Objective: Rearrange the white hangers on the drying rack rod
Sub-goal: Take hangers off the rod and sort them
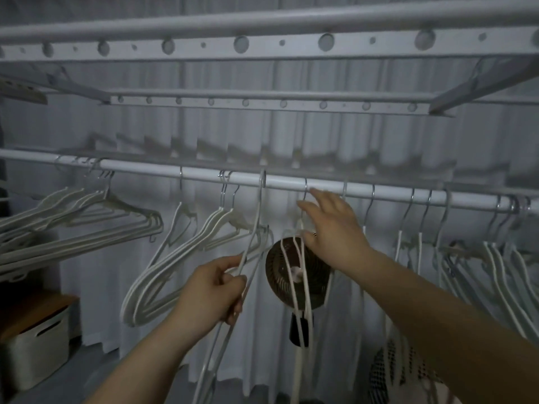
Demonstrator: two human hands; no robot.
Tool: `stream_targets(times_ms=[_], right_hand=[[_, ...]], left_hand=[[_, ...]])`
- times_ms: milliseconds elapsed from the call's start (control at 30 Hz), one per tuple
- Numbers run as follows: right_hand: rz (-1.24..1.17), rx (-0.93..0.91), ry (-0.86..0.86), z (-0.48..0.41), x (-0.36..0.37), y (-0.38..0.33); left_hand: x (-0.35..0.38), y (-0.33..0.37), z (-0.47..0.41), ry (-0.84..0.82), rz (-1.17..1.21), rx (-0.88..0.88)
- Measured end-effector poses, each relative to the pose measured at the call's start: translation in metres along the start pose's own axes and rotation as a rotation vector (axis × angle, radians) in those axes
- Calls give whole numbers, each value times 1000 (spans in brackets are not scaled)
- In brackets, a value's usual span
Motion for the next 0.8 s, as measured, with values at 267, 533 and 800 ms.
stream_targets(times_ms=[267, 533, 800], right_hand=[[123, -56, 55, -40, 6, 20], [85, -87, 150, -44, 3, 14], [56, -102, 151, -57, 3, -5]], left_hand=[[24, 5, -29, 7, 5, 50], [30, -5, -53, -49, -38, 12], [17, 2, -57, 7, -446, 234]])
Point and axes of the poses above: each hand's wrist, its own z-axis away from the middle knuckle, its own x-axis out of the palm, y = z × x, the point moved 7 cm from there along -z, towards the middle knuckle, and after that the axes turned 6 degrees about -z, right-handed, at the moved point
